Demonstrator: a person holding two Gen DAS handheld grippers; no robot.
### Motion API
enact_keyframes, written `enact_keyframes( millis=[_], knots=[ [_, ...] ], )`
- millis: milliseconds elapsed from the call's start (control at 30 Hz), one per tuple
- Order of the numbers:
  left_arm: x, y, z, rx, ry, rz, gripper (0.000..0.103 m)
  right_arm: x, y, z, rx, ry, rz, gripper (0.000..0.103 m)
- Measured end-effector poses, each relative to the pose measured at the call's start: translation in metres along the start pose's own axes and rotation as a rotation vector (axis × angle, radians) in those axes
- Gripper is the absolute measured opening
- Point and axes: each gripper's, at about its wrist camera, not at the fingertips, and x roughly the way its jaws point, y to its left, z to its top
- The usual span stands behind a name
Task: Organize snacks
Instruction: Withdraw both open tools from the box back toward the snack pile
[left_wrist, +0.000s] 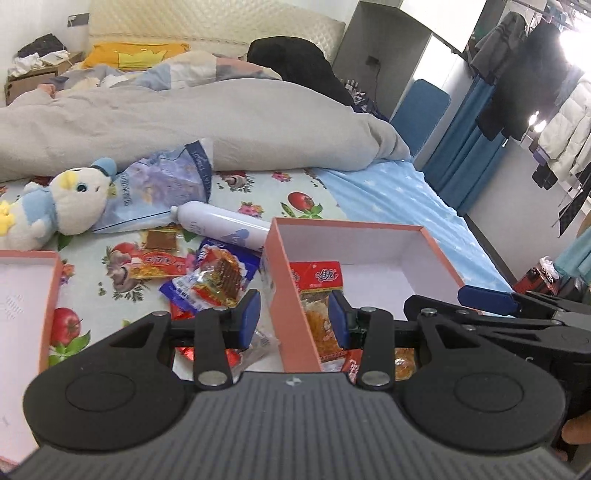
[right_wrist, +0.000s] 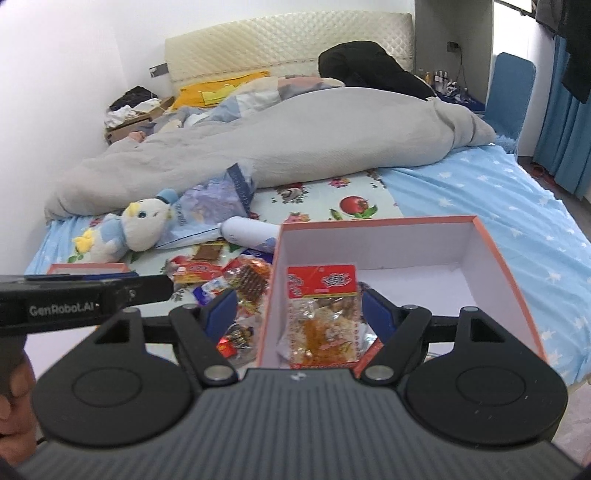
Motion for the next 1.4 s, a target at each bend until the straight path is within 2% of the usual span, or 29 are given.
enact_keyframes(
  millis=[400,533,733,1067,1400],
  knots=[
    [-0.036,0.037,-0.027,-0.07,-0.019,0.026,0.046,-0.013,0.032,-0.011,-0.011,0.011,0.039,0.076],
    [-0.046,0.04,-0.027,-0.054,-0.03,0.04,0.046,-0.015,0.041,-0.012,-0.024,0.007,0.046,0.076],
    [-0.055,0.04,-0.03,-0.047,-0.046,0.021,0.046,-0.016,0.046,-0.016,-0.022,0.015,0.036,0.076],
    [-0.061,0.054,-0.05,-0.058,-0.055,0.028,0.046,-0.014,0.065,-0.026,-0.027,0.03,0.038,0.076],
    [-0.062,0.096,-0.066,-0.126,-0.026,0.105,0.046,-0.014,0.091,-0.023,-0.051,0.076,0.073,0.076]
  ],
)
